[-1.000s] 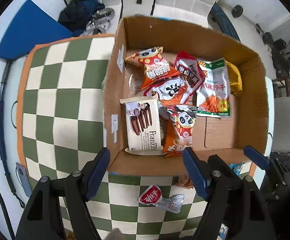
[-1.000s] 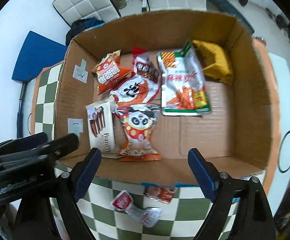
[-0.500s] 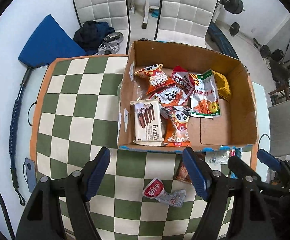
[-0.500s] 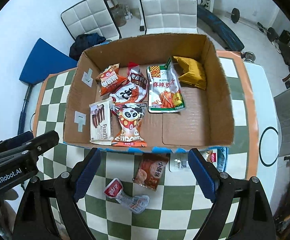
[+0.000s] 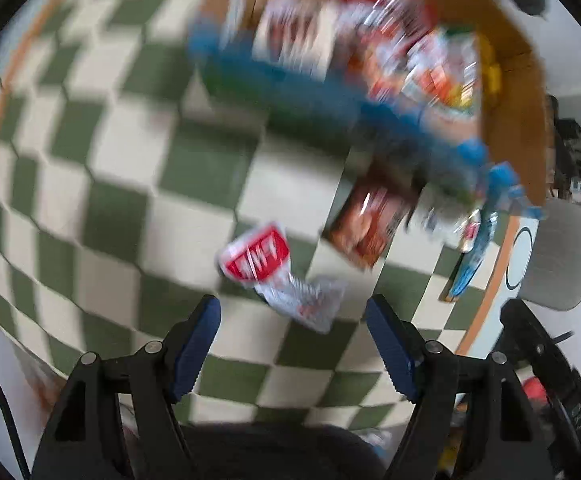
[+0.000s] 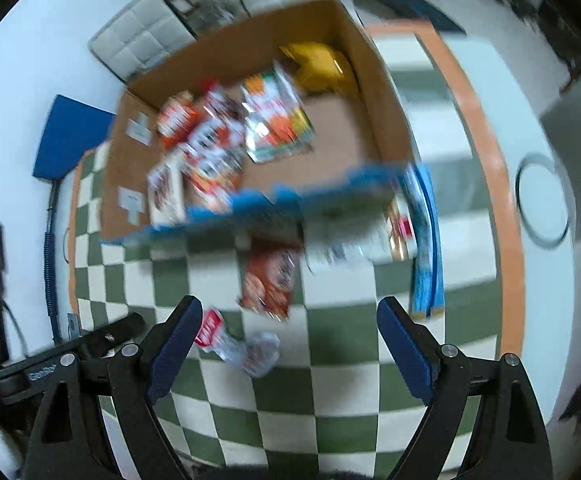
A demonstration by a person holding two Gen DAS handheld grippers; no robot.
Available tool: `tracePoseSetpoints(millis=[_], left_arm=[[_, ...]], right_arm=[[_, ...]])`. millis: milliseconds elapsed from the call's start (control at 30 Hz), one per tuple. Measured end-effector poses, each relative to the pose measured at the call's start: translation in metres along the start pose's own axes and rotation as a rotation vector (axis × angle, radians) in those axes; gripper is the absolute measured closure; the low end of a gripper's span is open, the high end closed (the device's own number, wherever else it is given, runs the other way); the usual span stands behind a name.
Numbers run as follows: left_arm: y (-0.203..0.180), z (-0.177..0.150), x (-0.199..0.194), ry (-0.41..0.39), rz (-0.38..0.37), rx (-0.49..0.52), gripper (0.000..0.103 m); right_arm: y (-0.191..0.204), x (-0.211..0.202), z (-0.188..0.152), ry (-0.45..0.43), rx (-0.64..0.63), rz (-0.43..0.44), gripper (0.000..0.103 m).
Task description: Organize snacks
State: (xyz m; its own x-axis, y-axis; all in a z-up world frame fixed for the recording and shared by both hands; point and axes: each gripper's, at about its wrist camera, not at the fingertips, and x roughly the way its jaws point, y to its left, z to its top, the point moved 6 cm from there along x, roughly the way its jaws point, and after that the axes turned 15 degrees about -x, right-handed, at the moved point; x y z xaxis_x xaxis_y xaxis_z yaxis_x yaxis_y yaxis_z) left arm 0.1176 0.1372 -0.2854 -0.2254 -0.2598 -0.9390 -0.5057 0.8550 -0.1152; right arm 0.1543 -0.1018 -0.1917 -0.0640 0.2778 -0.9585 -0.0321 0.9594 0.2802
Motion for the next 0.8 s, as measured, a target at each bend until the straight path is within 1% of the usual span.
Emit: tracePoseSetpoints(millis=[100,133,200,333,367,433,467,500,533,600,633,733,800], left_arm=[[0.011,-0.003,0.045,0.105,-0.01,-0.102,0.029],[0.012,-0.005,0.055,0.127,-0.009,-0.125,0.029],[0.014,-0.004,0.074,0.158,-0.001,-0.17,0.029],[0.015,-0.003,0.099,0.194,0.017,-0.22,0.029],[0.014,-0.004,0.101,0.192,0.022,-0.224,0.029],[0.009,-0.003,0.098,0.15,0.038,-0.208,0.03],[0.007,-0.003,0.096,0.132,0.059,-0.184,0.036],[0.005,-0.004,0.095,0.115,0.084,-0.16,0.045],[0.005,-0.006,0.093,0.099,0.105,-0.13,0.05],[0.006,-0.01,0.09,0.075,0.139,-0.077,0.067],[0.007,-0.011,0.088,0.066,0.153,-0.054,0.07],[0.017,-0.012,0.084,0.003,0.245,0.028,0.07],[0.022,-0.013,0.081,-0.015,0.263,0.056,0.07]], right_arm=[[-0.013,0.023,-0.016,0.045,0.034,0.009,0.012],[-0.015,0.028,-0.018,0.052,0.039,0.011,0.012],[-0.016,0.038,-0.02,0.065,0.047,0.009,0.012],[-0.011,0.052,-0.021,0.078,0.034,0.006,0.012],[-0.008,0.056,-0.021,0.083,0.026,0.003,0.012],[-0.002,0.062,-0.019,0.092,0.011,0.002,0.012],[-0.001,0.064,-0.019,0.096,0.006,0.001,0.012],[0.001,0.067,-0.019,0.101,0.001,0.001,0.012],[0.004,0.072,-0.018,0.106,-0.005,0.004,0.012],[0.009,0.08,-0.017,0.112,-0.015,0.005,0.012],[0.011,0.085,-0.015,0.114,-0.021,0.004,0.012],[0.019,0.099,-0.011,0.111,-0.025,-0.001,0.012],[0.023,0.11,-0.007,0.105,-0.017,-0.005,0.012]])
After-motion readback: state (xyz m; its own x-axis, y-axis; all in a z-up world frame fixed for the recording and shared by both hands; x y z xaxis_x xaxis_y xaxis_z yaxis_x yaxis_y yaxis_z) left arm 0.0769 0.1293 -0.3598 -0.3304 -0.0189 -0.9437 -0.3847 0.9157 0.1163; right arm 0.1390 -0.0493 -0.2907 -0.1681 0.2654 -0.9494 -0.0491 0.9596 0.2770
